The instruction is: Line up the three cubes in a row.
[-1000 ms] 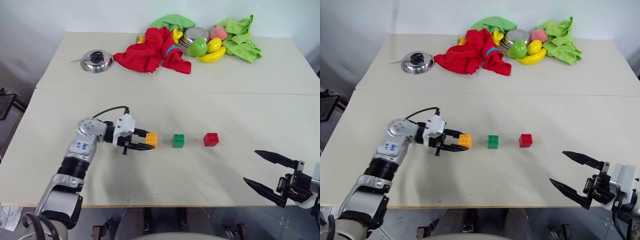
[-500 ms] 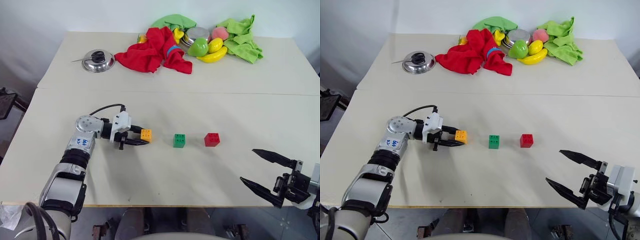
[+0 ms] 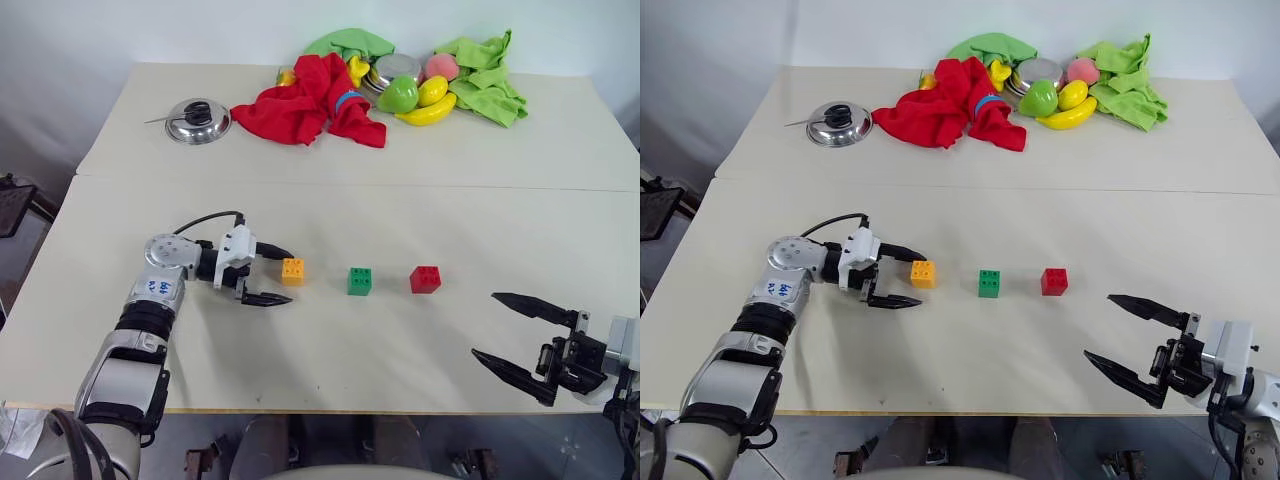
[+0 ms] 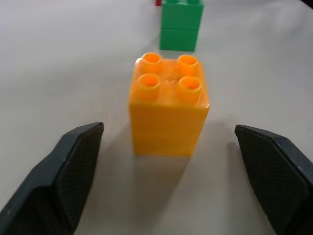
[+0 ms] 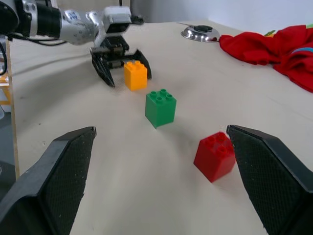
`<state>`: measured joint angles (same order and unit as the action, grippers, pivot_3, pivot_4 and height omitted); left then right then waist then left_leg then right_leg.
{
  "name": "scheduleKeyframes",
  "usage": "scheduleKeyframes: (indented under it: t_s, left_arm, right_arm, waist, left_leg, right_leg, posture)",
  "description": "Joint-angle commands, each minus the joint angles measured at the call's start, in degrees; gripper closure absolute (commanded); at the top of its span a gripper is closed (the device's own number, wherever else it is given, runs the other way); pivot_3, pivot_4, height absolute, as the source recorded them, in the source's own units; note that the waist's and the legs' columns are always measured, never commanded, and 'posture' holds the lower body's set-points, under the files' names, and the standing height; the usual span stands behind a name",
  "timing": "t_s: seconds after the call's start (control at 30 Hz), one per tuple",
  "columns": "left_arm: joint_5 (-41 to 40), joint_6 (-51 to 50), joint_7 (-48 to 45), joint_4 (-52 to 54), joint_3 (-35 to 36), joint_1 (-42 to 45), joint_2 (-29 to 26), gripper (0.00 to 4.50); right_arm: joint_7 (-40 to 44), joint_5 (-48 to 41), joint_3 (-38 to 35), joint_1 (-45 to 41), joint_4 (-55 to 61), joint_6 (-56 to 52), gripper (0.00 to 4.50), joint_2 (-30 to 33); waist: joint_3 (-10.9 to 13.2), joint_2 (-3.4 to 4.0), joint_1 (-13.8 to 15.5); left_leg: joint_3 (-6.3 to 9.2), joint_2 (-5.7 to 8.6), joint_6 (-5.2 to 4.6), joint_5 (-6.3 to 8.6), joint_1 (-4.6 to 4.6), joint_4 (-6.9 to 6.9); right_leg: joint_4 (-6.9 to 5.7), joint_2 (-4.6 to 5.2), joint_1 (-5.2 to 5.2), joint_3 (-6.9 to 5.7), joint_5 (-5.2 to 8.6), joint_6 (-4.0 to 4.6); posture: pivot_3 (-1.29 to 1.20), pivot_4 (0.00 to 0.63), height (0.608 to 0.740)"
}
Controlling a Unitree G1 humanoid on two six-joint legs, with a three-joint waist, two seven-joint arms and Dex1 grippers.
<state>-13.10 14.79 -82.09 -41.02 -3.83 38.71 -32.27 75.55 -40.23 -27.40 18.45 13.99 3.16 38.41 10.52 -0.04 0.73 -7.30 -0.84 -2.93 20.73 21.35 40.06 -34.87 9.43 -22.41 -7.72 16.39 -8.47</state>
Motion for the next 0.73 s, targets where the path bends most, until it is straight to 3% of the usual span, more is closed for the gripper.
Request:
scheduleKeyframes:
  t_s: [0.03, 0.23, 0.37, 0.73]
  left_arm:
    - [-5.32, -3.75, -2.03, 7.29, 5.29, -3.71, -4.75, 0.06]
    - [-12.37, -10.74, 1.92, 21.53, 16.65, -18.76, -12.49, 0.06]
    - [-13.41, -12.79, 6.38, 25.60, 21.67, -26.40, -13.76, 0.06]
    - [-13.87, -12.99, 7.80, 25.27, 21.44, -25.70, -12.03, 0.06]
  right_arm:
    - [3.08, -0.96, -2.67, -0.26, -2.01, 0.37, 0.00, 2.68]
    - [7.67, -1.05, -5.04, -3.70, -8.40, 1.83, 0.00, 6.62]
    - [8.38, -1.33, -5.89, -4.40, -9.39, 2.51, 0.00, 6.06]
    - [8.06, -1.68, -0.65, -6.40, -6.76, 4.81, 0.00, -0.96]
  waist:
    - [0.00, 0.01, -0.33]
    - [0.00, 0.01, -1.05]
    - [0.02, 0.06, -0.62]
    - [0.00, 0.10, 0.22]
  left_leg:
    - [0.02, 0.00, 0.00, 0.00, 0.00, -0.02]
    - [0.06, 0.00, -0.02, 0.01, -0.04, 0.00]
    - [0.11, -0.05, 0.00, 0.01, -0.07, -0.01]
    - [0.12, 0.02, 0.05, 0.04, -0.06, -0.02]
  right_leg:
    - [-0.01, 0.00, 0.01, -0.02, 0.00, 0.01]
    - [0.01, 0.06, 0.07, 0.00, 0.00, 0.01]
    - [-0.01, 0.08, 0.07, -0.01, 0.01, 0.02]
    - [-0.07, 0.13, 0.07, -0.04, 0.02, 0.03]
  posture:
    - [0.00, 0.150, 0.740]
    - [0.00, 0.150, 0.740]
    - [0.00, 0.150, 0.740]
    - [0.00, 0.150, 0.740]
